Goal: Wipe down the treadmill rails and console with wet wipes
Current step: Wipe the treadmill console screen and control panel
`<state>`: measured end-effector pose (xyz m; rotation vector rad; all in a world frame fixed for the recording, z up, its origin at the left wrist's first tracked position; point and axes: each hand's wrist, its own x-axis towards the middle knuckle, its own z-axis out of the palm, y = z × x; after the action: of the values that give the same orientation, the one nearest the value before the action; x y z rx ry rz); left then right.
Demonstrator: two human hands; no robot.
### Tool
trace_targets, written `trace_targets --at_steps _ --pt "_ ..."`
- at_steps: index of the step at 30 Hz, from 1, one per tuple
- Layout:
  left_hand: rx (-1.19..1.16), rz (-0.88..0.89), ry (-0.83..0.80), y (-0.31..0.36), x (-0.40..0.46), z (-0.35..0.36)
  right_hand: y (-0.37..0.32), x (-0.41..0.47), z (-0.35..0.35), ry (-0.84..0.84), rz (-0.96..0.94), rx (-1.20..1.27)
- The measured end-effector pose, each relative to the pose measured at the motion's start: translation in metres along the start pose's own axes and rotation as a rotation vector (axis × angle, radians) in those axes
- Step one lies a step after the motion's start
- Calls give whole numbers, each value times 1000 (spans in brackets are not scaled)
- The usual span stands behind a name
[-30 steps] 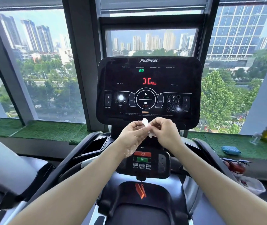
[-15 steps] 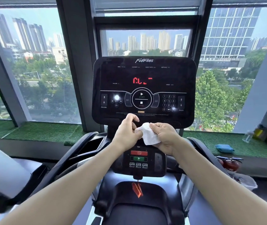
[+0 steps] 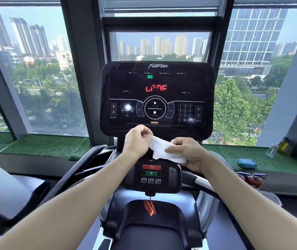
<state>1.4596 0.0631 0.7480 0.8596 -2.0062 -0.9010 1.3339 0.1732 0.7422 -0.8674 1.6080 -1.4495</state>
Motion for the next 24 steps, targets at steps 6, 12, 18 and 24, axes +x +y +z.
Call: trace_targets --at_steps 6,12,18,24 --pt "-447 -295 10 -3 1 18 5 -3 -4 86 11 -247" --pt "-689 -537 75 -9 2 17 10 0 -8 318 82 196" --pt "-632 -527 16 -11 2 22 4 -3 -2 177 173 692" --pt "-604 -579 -21 -13 5 20 7 -11 -2 31 155 763"
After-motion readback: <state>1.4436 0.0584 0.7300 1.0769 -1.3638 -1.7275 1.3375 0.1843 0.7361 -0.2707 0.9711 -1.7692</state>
